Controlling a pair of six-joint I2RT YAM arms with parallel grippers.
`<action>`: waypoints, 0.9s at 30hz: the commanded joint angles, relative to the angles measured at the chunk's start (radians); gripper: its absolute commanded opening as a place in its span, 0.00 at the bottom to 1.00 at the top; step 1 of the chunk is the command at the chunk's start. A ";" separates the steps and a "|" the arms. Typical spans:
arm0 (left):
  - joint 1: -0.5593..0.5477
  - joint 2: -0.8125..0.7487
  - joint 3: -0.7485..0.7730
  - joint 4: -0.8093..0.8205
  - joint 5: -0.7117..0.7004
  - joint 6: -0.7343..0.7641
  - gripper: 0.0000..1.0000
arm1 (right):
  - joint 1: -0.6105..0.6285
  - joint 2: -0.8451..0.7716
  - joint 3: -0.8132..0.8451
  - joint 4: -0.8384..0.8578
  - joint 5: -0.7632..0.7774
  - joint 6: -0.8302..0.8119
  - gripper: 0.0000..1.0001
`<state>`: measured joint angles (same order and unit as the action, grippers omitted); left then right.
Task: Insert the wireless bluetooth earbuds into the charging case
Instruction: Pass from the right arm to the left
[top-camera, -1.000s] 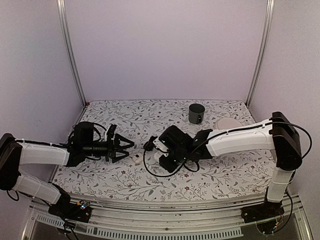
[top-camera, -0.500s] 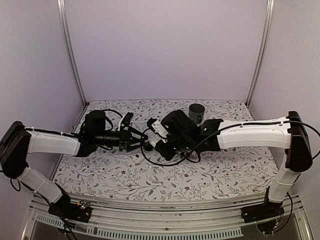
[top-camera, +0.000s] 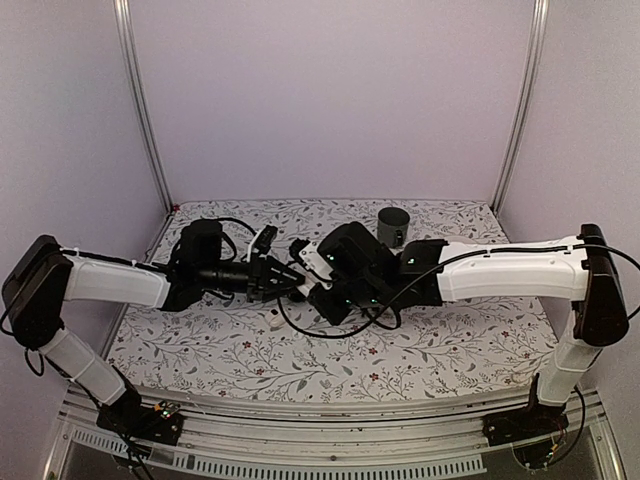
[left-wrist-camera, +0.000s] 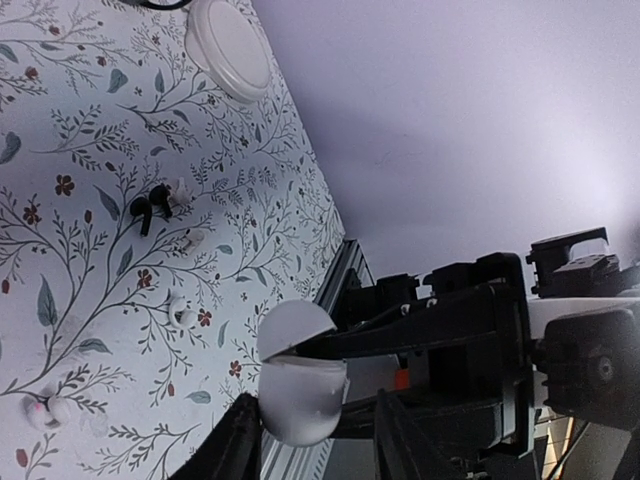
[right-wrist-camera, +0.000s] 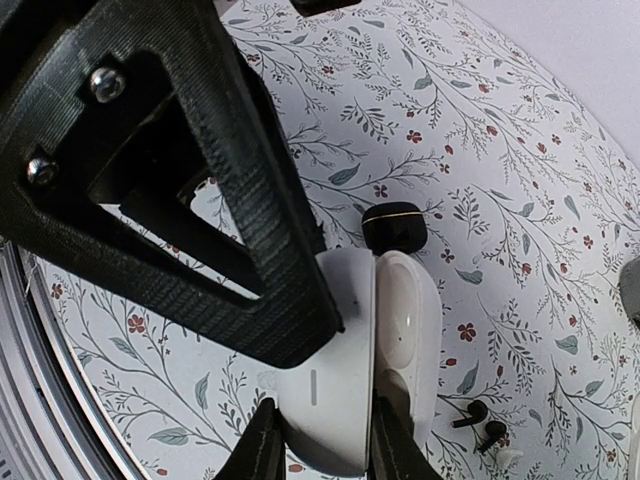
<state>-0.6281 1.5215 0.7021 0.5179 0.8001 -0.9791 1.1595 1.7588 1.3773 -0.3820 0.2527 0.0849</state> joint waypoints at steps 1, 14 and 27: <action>-0.030 0.000 0.027 0.021 0.036 0.020 0.40 | 0.006 -0.029 0.028 -0.006 0.007 -0.001 0.15; -0.030 0.034 0.057 0.002 0.050 0.033 0.39 | 0.010 -0.020 0.051 -0.031 0.000 -0.015 0.15; -0.031 0.023 0.042 0.052 0.076 0.071 0.00 | 0.007 -0.039 0.027 -0.029 -0.014 0.020 0.50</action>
<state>-0.6434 1.5589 0.7376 0.5114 0.8383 -0.9459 1.1645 1.7554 1.4017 -0.4210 0.2527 0.0868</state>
